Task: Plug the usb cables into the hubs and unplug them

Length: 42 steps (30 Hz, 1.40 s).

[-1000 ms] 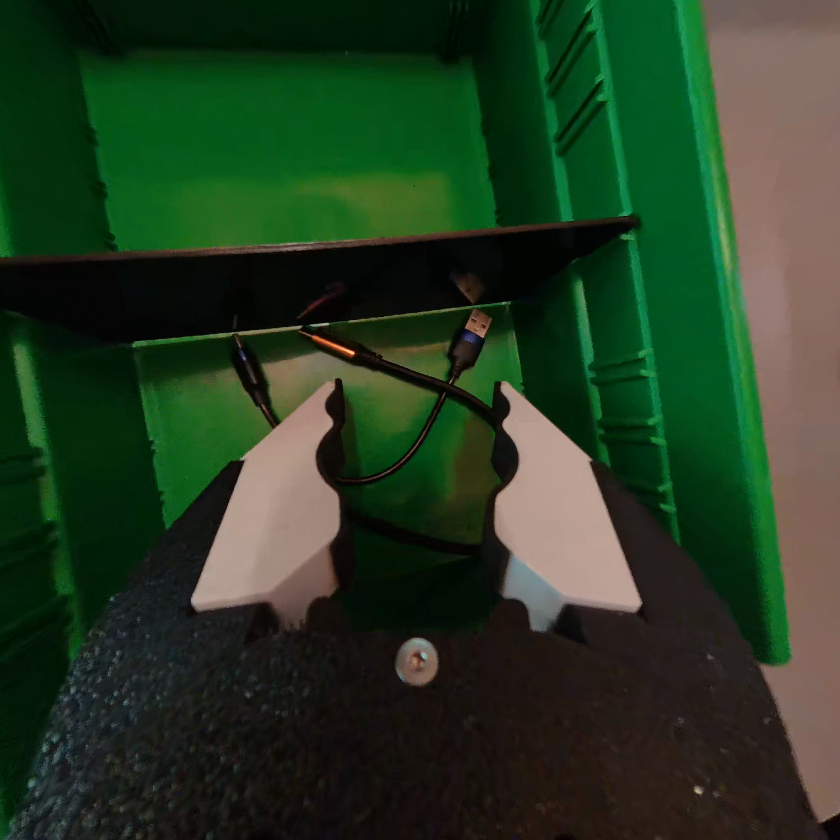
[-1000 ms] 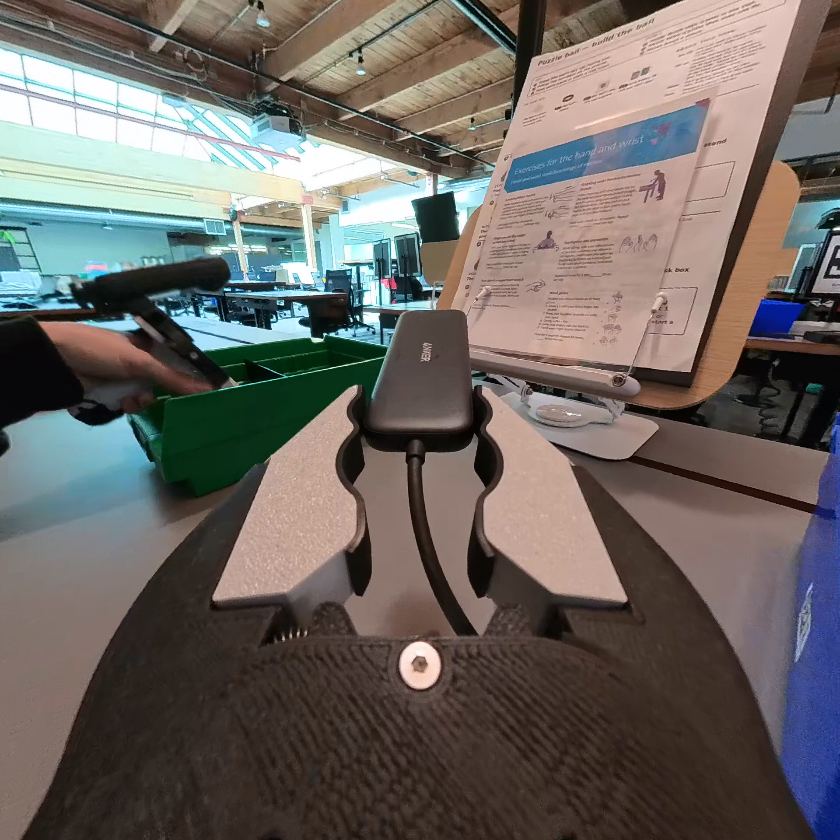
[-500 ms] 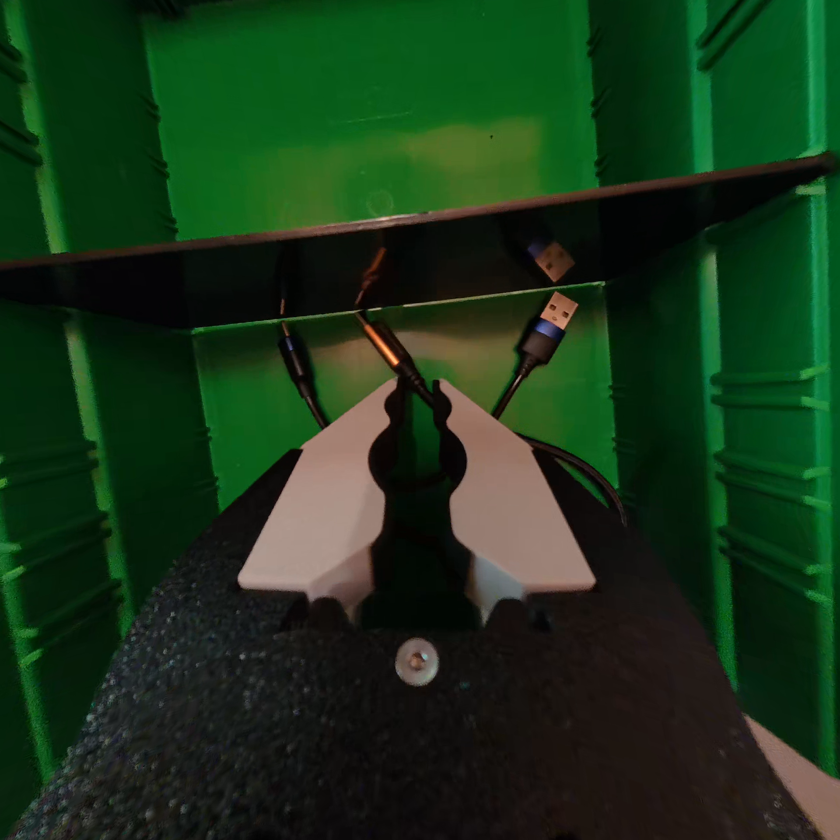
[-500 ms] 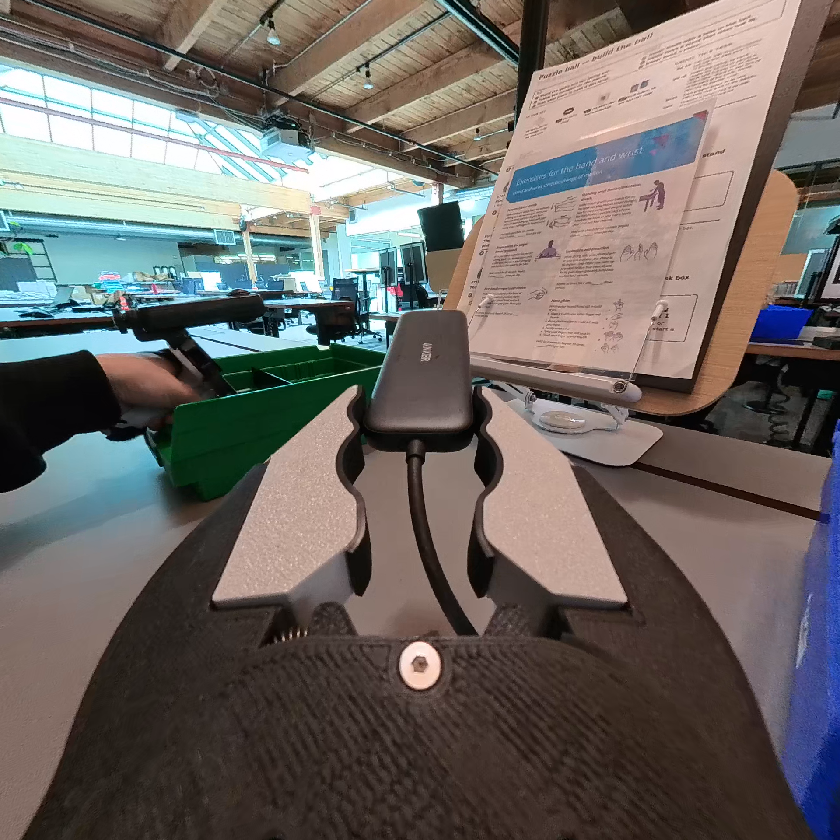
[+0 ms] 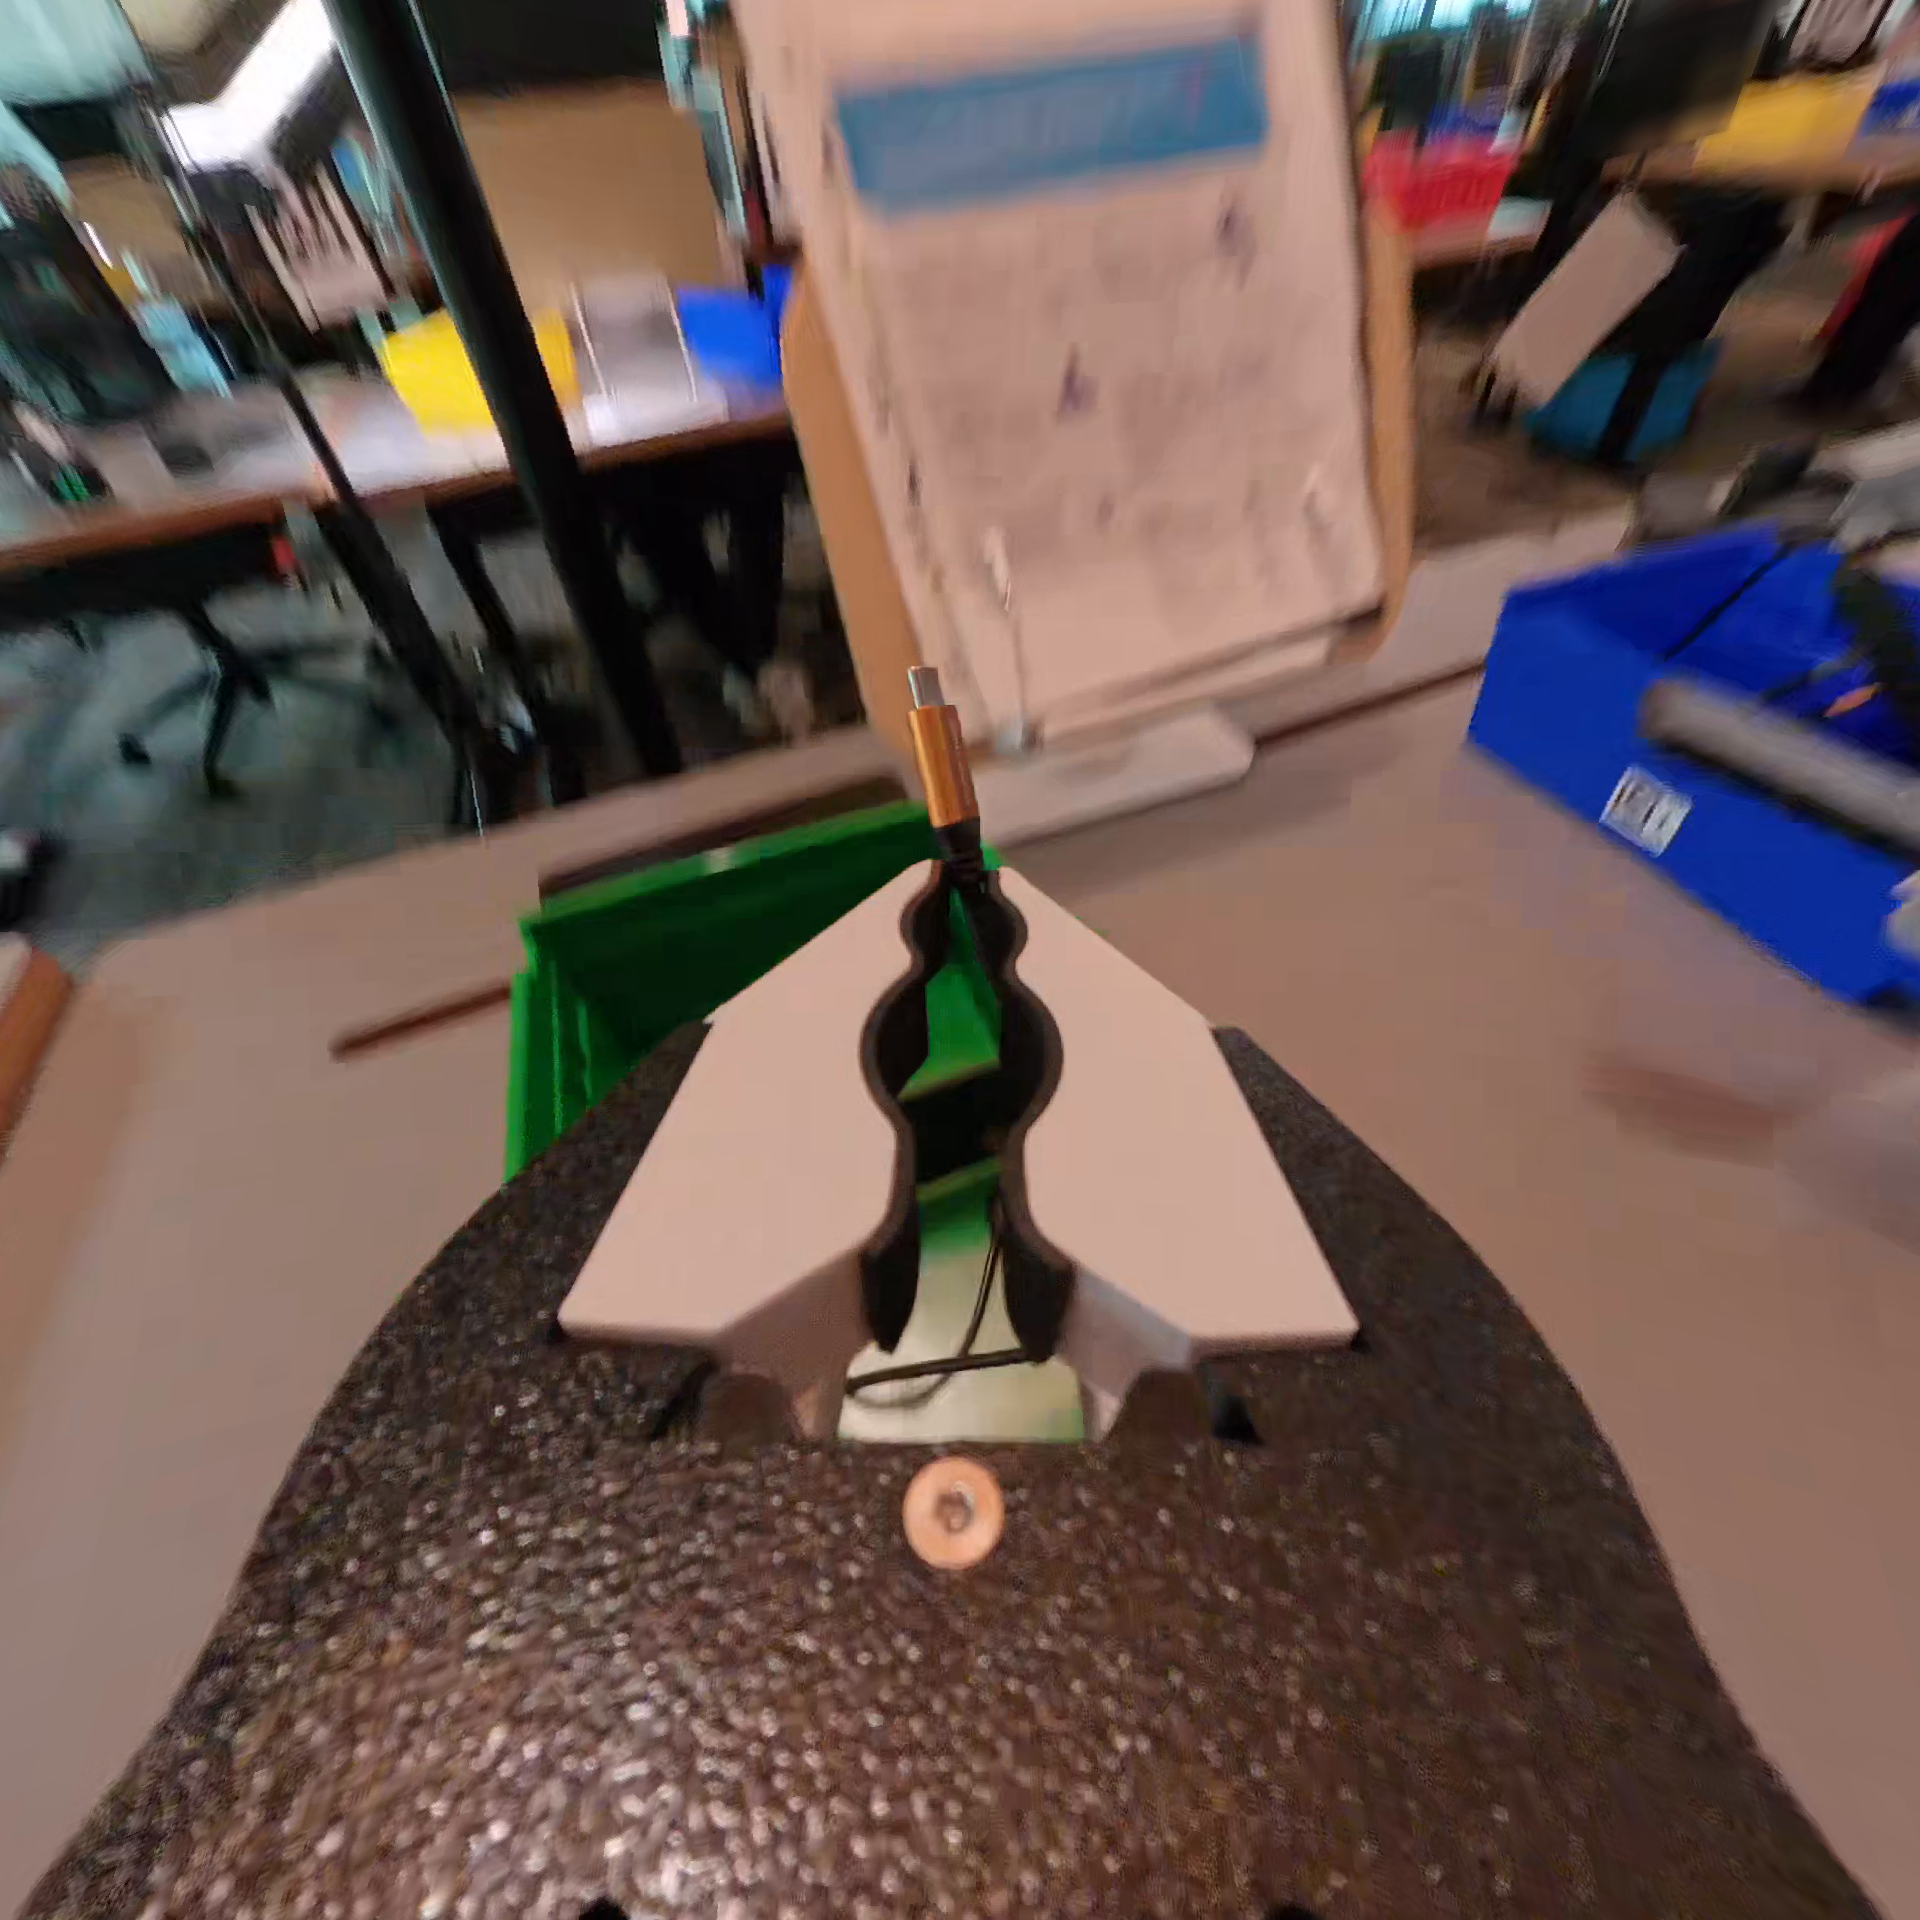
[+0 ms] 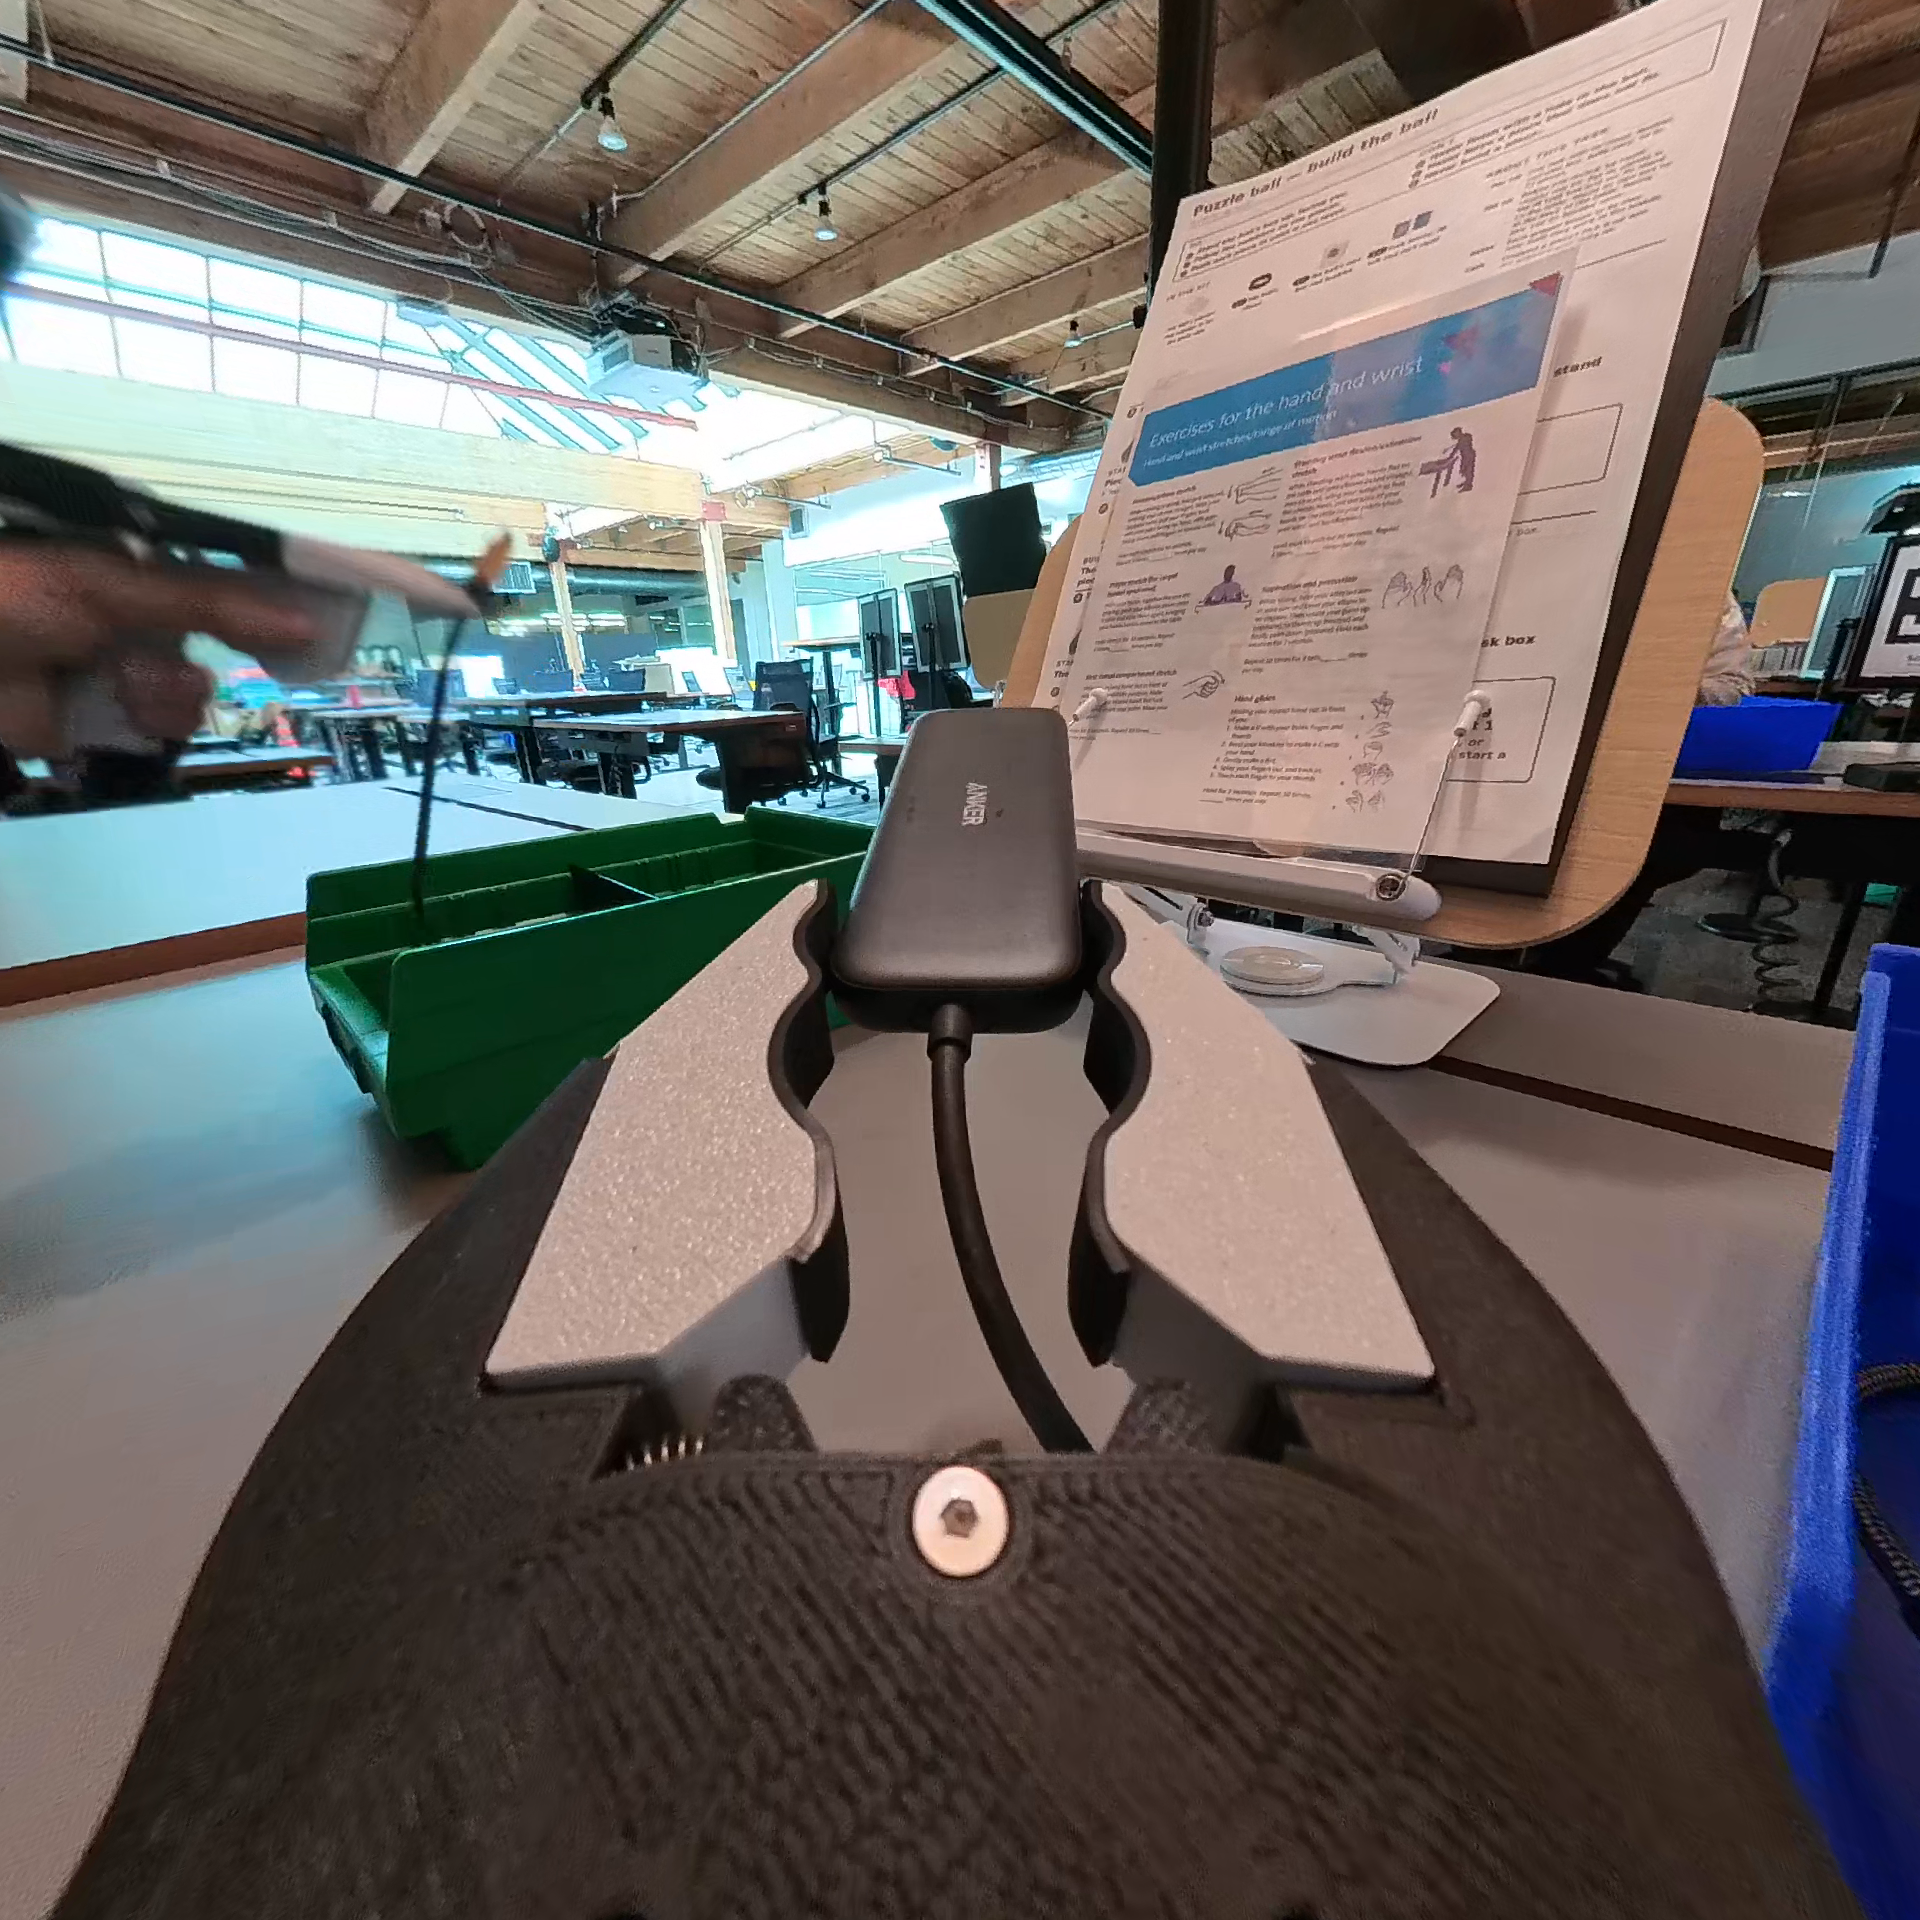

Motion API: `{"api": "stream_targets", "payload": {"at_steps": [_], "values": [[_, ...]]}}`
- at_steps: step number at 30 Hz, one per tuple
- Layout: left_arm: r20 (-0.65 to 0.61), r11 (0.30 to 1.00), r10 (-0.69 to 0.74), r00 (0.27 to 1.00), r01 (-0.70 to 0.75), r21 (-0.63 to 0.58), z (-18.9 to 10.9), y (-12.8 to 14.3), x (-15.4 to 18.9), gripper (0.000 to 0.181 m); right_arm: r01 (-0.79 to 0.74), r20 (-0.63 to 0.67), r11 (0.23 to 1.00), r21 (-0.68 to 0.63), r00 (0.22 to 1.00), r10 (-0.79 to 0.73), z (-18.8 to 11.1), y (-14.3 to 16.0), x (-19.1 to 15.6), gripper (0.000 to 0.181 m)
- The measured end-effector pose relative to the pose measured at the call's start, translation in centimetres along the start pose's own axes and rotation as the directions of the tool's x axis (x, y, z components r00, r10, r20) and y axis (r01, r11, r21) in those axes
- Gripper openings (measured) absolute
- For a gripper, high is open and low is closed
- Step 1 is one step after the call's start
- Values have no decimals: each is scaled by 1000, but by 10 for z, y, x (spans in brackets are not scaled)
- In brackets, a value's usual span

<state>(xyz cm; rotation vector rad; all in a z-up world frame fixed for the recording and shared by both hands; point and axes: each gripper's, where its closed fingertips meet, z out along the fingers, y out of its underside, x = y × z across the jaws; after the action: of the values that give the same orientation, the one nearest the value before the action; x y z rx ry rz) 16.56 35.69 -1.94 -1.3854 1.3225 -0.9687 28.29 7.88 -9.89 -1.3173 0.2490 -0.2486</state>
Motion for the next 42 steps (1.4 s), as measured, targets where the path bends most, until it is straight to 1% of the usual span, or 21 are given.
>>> {"api": "stream_targets", "payload": {"at_steps": [1, 4, 6, 8, 11, 13, 15, 17, 18, 20, 22, 23, 25, 28, 30, 32, 33, 35, 38, 41, 42], "values": [[-9, 997, 13, 1000, -12, 71, -10, -24, 7, 4, 1, -1, 1000, -1, 1000, -1, 0, 0, 0, 46], [-165, 975, 61, 984, -23, 219, -36, -82, 54, 4, -3, -3, 1000, 0, 1000, 3, 0, 1, 1, 46], [-274, 965, 97, 957, -24, 260, -44, -104, 88, 4, -16, -6, 1000, 13, 1000, 16, -1, -2, 2, 46], [-367, 964, 94, 925, 8, 266, -42, -112, 117, 4, -24, -24, 999, 28, 999, 24, -2, -4, 6, 46], [-537, 956, 54, 842, 111, 270, -31, -107, 162, 4, -36, -51, 998, 51, 998, 39, -6, -9, 14, 46], [-605, 953, 71, 793, 125, 275, -15, -87, 187, 4, -45, -78, 996, 70, 996, 51, -10, -12, 22, 46], [-652, 960, 60, 755, 135, 244, 4, -57, 205, 4, -56, -98, 995, 83, 993, 64, -14, -14, 29, 46], [-711, 955, 64, 701, 163, 248, 13, -30, 219, 4, -75, -110, 992, 101, 990, 86, -18, -16, 35, 46], [-733, 949, 88, 674, 167, 268, 12, -19, 224, 5, -87, -105, 990, 108, 990, 98, -19, -17, 35, 45], [-809, 949, 158, 566, 140, 284, -2, 7, 240, 4, -100, -97, 988, 115, 989, 111, -20, -18, 35, 46], [-866, 971, 161, 473, 79, 224, -15, 41, 250, 5, -97, -92, 990, 103, 990, 107, -18, -16, 33, 46], [-881, 982, 154, 448, 32, 188, -20, 58, 252, 5, -91, -89, 991, 96, 991, 99, -17, -15, 32, 46], [-881, 991, 137, 454, -60, 123, -23, 89, 248, 5, -80, -78, 993, 83, 993, 86, -15, -14, 28, 46], [-903, 990, 78, 422, -140, 20, -38, 123, 246, 6, -59, -68, 996, 62, 996, 64, -12, -11, 24, 46], [-914, 986, 49, 404, -168, -21, -47, 133, 250, 9, -48, -65, 998, 51, 997, 51, -10, -9, 22, 46], [-914, 981, 37, 404, -188, -44, -49, 135, 258, 20, -40, -68, 998, 46, 997, 43, -10, -8, 22, 46], [-923, 977, 34, 384, -207, -51, -52, 136, 265, 24, -40, -69, 998, 46, 997, 43, -10, -8, 22, 46], [-933, 962, 45, 357, -267, -56, -53, 139, 280, 33, -43, -70, 998, 48, 997, 46, -10, -8, 23, 46], [-941, 926, 91, 325, -375, -39, -50, 147, 299, 40, -46, -79, 998, 51, 996, 49, -11, -7, 25, 46], [-940, 898, 105, 326, -438, -52, -43, 154, 306, 44, -43, -77, 998, 46, 996, 47, -11, -6, 24, 46], [-932, 899, 108, 346, -435, -57, -38, 153, 306, 44, -41, -76, 998, 42, 996, 44, -10, -5, 23, 46]]}}
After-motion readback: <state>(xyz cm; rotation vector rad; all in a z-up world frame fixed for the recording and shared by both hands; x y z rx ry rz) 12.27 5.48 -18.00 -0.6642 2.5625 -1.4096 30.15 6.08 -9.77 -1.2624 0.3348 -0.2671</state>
